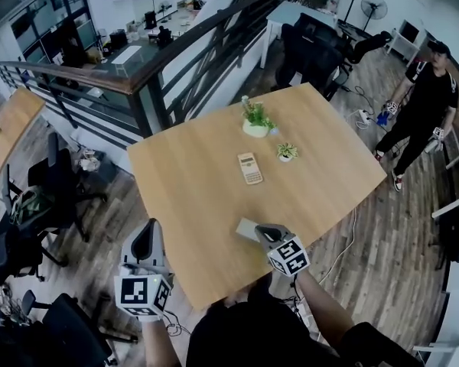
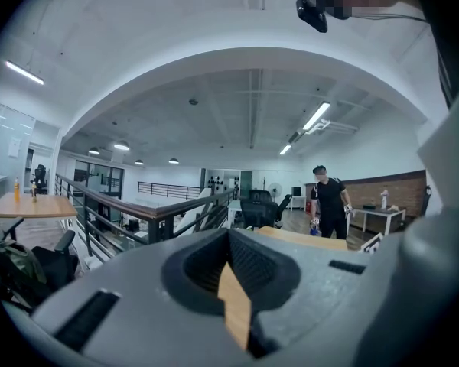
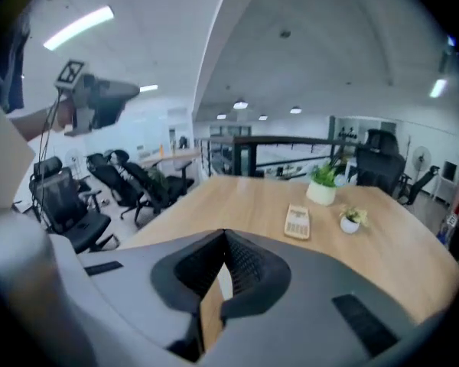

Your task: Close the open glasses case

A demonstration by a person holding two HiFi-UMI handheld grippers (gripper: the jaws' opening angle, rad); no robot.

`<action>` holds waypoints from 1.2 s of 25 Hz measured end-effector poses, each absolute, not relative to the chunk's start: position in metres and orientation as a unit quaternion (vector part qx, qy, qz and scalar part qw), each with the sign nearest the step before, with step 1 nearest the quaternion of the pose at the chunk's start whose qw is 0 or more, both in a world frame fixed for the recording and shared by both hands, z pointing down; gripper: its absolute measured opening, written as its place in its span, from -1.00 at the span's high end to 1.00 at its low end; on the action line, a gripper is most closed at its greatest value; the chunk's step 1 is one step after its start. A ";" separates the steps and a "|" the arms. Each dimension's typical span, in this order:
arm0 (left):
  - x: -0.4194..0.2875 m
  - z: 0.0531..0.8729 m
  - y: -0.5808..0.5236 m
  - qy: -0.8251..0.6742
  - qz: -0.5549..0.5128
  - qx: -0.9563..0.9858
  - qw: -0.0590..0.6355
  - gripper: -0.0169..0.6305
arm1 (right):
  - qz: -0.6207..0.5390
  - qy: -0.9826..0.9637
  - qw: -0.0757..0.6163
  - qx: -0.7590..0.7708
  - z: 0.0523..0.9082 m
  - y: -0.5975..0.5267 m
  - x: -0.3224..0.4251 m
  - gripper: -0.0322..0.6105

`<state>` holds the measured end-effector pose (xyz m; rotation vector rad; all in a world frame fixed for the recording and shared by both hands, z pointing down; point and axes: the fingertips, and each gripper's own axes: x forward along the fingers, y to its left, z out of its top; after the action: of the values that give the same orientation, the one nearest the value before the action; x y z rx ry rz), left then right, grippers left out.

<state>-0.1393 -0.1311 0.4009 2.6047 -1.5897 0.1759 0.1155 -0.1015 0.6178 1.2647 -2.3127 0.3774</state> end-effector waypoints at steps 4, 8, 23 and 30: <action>-0.132 0.402 -0.137 -0.509 0.062 0.858 0.036 0.95 | 0.061 -0.838 0.132 0.526 0.535 -0.112 0.137 0.85; -0.125 0.408 -0.141 -0.503 0.067 0.861 0.041 0.95 | 0.026 -0.814 0.057 0.577 0.474 -0.113 0.169 0.85; -0.102 0.430 -0.151 -0.478 0.103 0.871 0.044 0.95 | 0.015 -0.773 0.032 0.633 0.448 -0.106 0.221 0.85; -0.088 0.441 -0.149 -0.463 0.130 0.876 0.035 0.95 | 0.018 -0.771 0.028 0.636 0.444 -0.106 0.230 0.85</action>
<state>-0.0881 -0.1487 0.4407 2.6916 -1.4232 0.4004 0.2298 -0.1056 0.4438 1.9619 -2.3809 0.0568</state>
